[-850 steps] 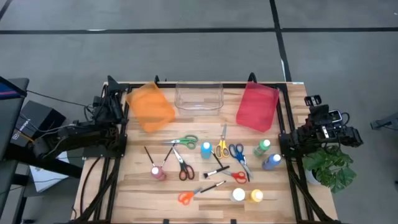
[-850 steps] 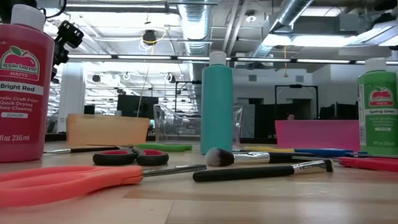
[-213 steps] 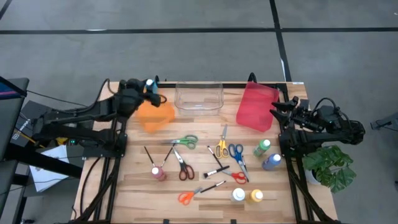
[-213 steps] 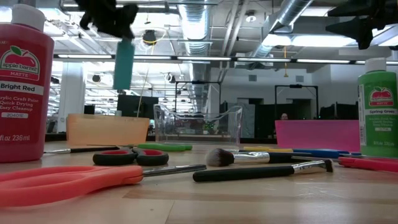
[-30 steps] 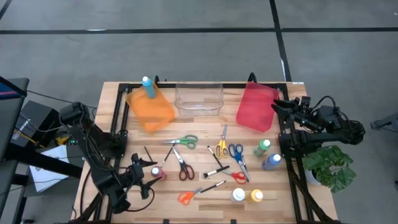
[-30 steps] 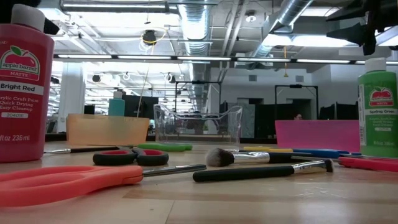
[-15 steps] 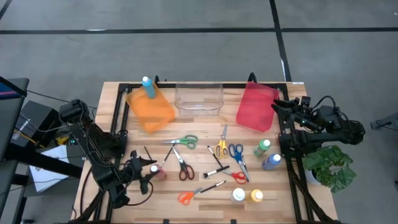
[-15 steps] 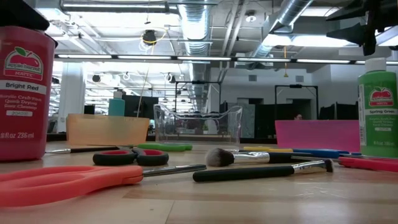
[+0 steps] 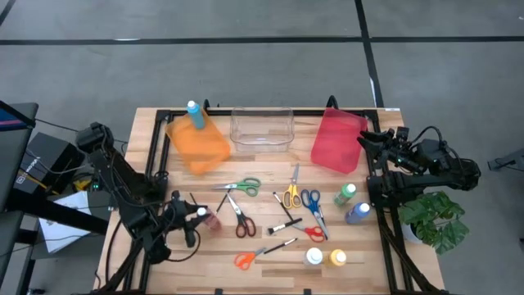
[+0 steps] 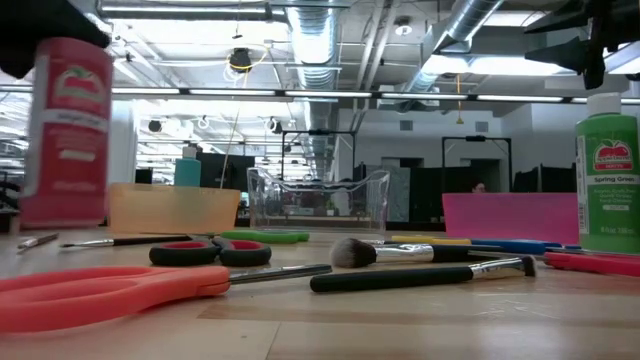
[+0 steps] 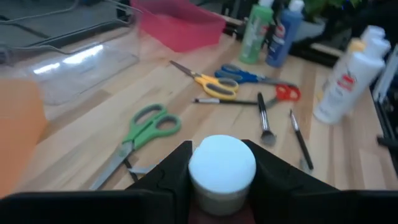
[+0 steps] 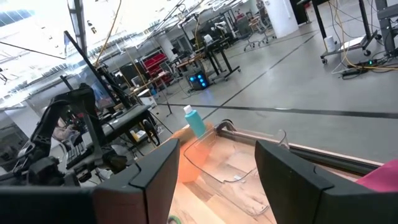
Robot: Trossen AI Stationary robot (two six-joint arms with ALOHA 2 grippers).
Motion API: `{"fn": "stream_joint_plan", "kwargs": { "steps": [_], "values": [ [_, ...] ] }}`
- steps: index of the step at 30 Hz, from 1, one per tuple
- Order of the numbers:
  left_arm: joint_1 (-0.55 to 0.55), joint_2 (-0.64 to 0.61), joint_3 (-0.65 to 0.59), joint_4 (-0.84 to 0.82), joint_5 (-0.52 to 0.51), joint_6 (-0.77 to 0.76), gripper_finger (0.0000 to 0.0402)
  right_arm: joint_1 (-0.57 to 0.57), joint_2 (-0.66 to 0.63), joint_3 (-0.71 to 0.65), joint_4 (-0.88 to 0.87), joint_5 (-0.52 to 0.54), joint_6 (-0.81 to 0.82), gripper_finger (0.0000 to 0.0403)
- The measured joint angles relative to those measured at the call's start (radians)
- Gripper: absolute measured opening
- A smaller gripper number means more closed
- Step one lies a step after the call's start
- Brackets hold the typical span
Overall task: Pick & Place Paint Supplies
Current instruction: Put the red paint bottle into the orange bin
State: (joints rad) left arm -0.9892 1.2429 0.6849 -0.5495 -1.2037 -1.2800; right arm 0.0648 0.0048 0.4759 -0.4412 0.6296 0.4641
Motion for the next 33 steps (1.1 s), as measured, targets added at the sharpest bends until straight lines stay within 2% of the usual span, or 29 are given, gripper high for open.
{"fn": "stream_joint_plan", "kwargs": {
  "steps": [7,15,23,33],
  "values": [
    [0.097,-0.132,0.0,0.016,-0.001,0.001,0.011,0.0,0.0,0.0,0.0,0.0,0.0,0.021],
    [0.2,-0.268,0.0,0.125,0.016,0.162,0.011,0.0,0.0,0.0,0.0,0.0,-0.003,0.021],
    [0.26,-0.336,0.001,0.397,0.028,0.457,0.011,0.0,0.0,0.0,0.0,0.0,-0.003,0.021],
    [0.328,-0.341,0.001,0.797,0.027,0.795,0.011,0.0,0.0,0.0,0.0,0.0,-0.003,0.021]
  ]
}}
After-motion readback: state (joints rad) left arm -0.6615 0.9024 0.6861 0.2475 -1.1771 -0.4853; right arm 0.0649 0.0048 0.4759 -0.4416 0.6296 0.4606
